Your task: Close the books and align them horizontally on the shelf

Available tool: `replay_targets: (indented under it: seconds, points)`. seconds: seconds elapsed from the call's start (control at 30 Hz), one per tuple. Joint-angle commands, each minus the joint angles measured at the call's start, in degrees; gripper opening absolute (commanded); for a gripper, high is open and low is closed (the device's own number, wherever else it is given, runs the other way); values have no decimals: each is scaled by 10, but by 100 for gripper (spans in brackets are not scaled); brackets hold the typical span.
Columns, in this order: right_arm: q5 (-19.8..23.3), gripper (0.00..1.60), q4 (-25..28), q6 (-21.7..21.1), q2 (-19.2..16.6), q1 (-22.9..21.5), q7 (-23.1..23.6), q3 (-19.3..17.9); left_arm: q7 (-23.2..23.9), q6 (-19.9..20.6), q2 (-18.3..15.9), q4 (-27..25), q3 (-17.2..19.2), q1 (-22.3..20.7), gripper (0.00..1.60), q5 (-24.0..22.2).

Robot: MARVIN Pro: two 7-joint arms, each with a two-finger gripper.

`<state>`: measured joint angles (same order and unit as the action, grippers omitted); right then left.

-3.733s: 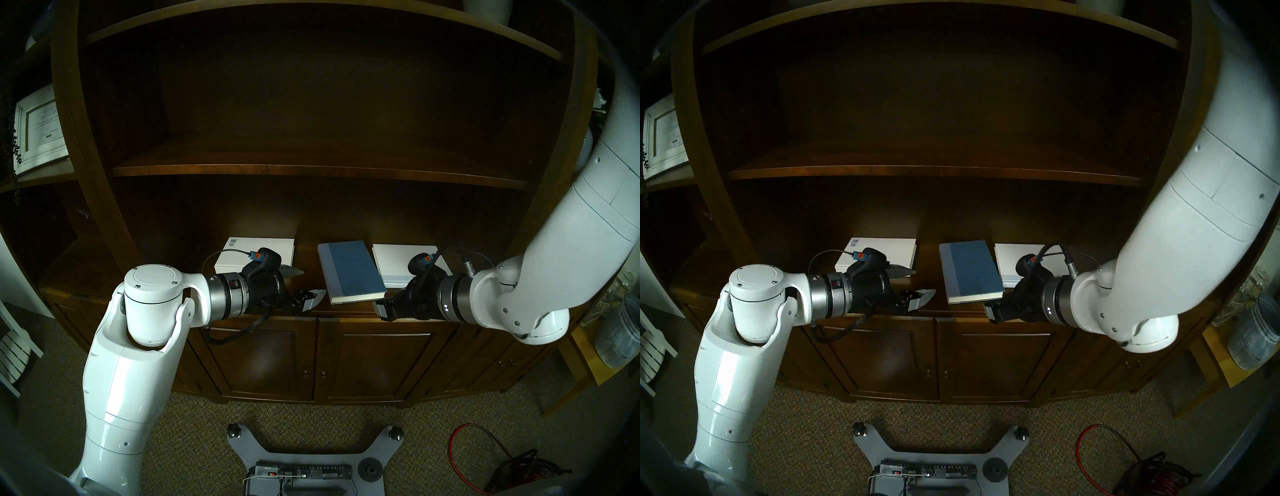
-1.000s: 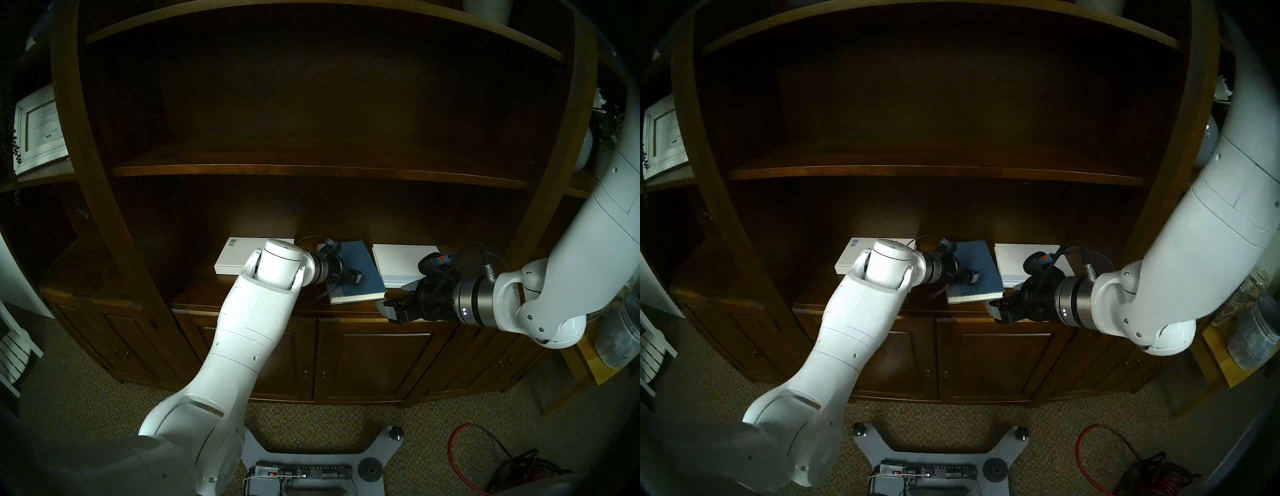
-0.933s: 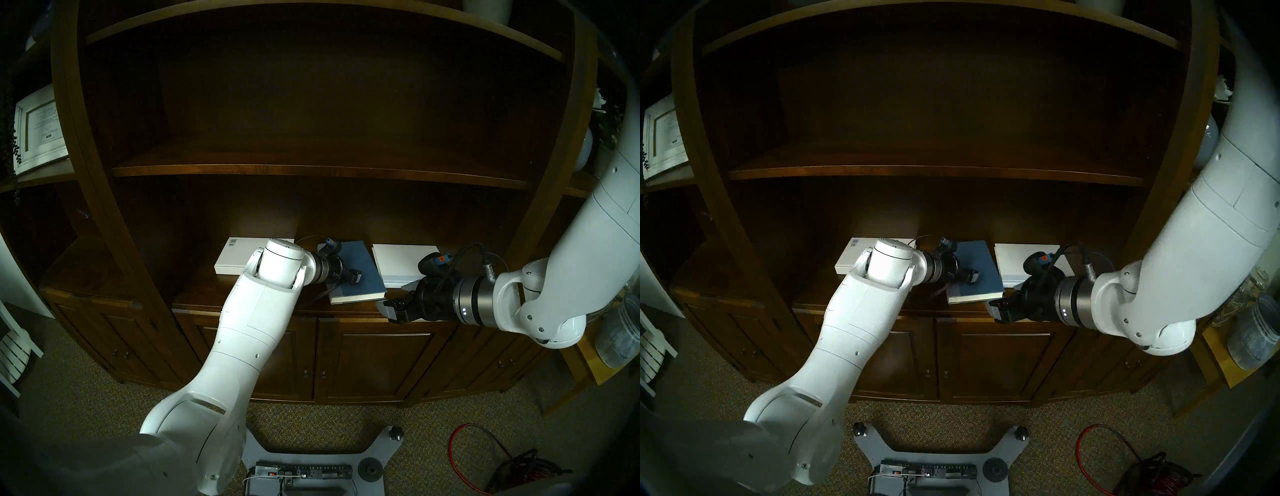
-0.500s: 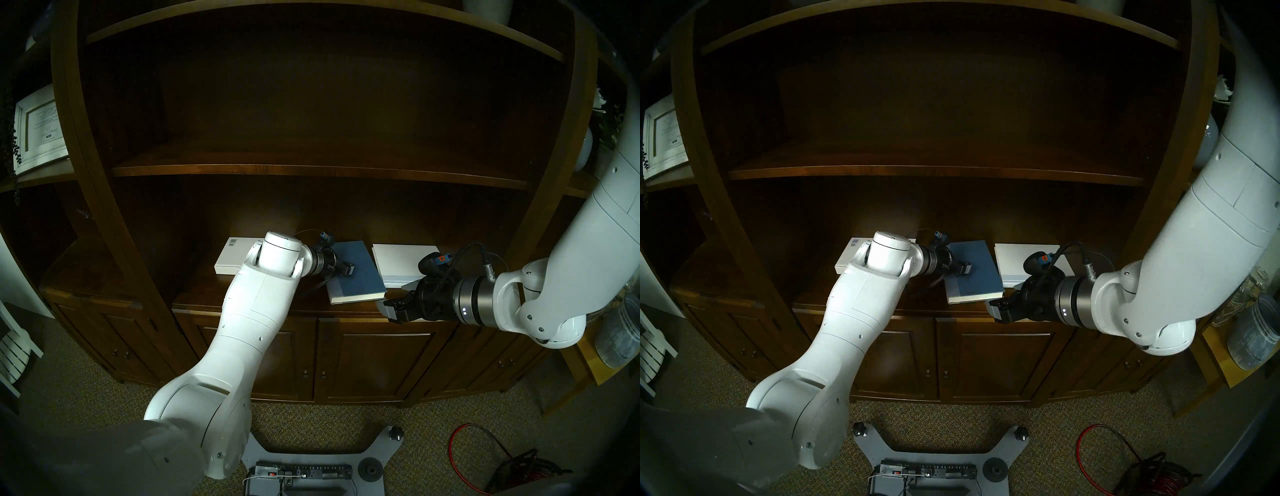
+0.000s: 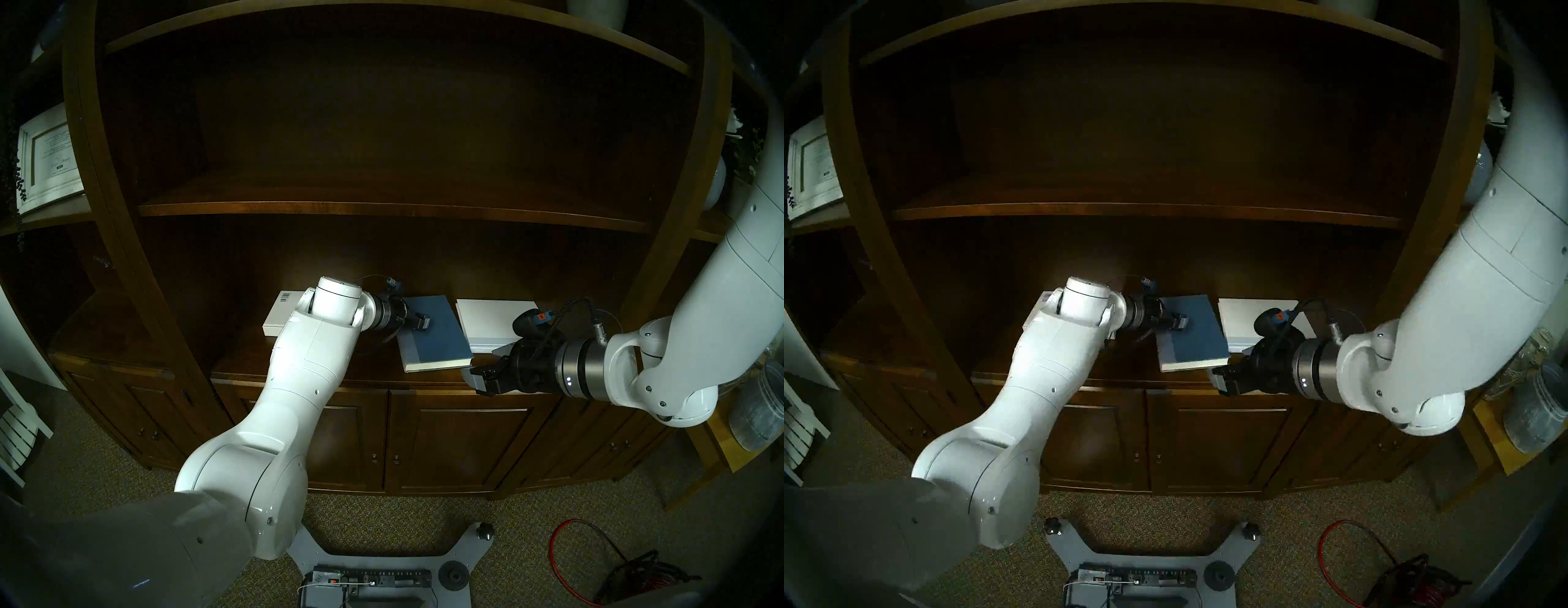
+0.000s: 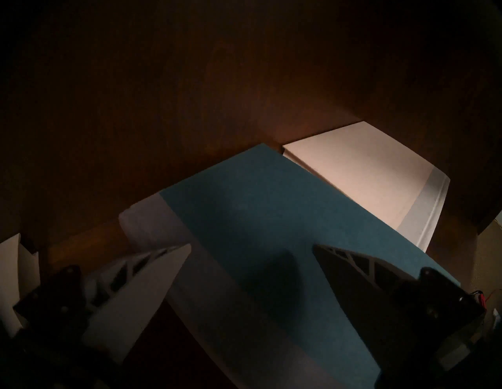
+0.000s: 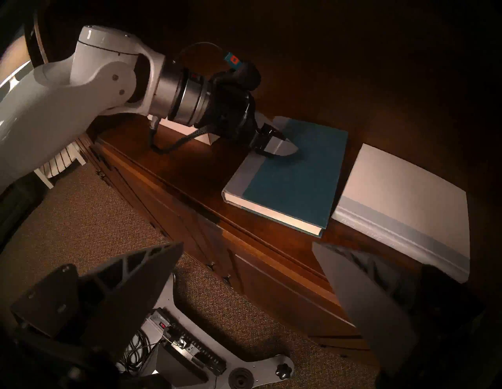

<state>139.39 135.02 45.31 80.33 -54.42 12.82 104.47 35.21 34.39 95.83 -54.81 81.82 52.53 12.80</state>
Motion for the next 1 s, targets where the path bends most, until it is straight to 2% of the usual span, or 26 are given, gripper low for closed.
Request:
replay_targets:
  seconds: [0.0, 0.13, 0.17, 0.23, 0.3, 0.33, 0.37, 0.5, 0.53, 0.57, 0.67, 0.8, 0.93, 0.97]
  points:
    - [1, 160, -4, 6, -1, -10, -2, -2, 9, -35, 8, 13, -5, -63, 160, 4]
    - [2, 160, -3, 7, -1, -11, -2, -2, 13, -49, 3, 36, -17, -83, 160, 14]
    - [2, 160, -3, 7, -1, -11, -2, -2, 13, -58, 1, 26, -16, -71, 160, 16]
    - [2, 160, -3, 7, -1, -11, -3, -2, 21, -65, -7, 51, -25, -91, 160, 22]
    - [2, 160, -3, 7, -1, -11, -3, -2, 21, -74, -10, 47, -26, -86, 160, 25]
    - [2, 160, -3, 8, -1, -12, -3, -2, 33, -88, -19, 78, -33, -104, 160, 29]
    - [2, 160, -2, 8, -1, -12, -3, -2, 34, -98, -23, 69, -31, -92, 160, 33]
    - [2, 160, -2, 9, -1, -12, -4, -2, 46, -128, -34, 125, -46, -119, 160, 43]
    - [2, 160, -2, 9, -1, -12, -5, -2, 45, -135, -36, 119, -47, -110, 160, 49]
    - [2, 160, -2, 10, -1, -12, -5, -2, 47, -145, -38, 143, -56, -123, 160, 53]
    - [1, 160, -1, 11, -1, -13, -6, -2, 51, -163, -39, 165, -66, -131, 160, 62]
    - [1, 160, 0, 13, -1, -13, -8, -2, 65, -162, -45, 168, -77, -132, 160, 69]
    - [0, 160, 0, 13, -1, -13, -8, -2, 88, -145, -56, 138, -84, -117, 160, 71]
    - [0, 160, 0, 14, -1, -13, -9, -2, 103, -129, -63, 118, -86, -107, 160, 70]
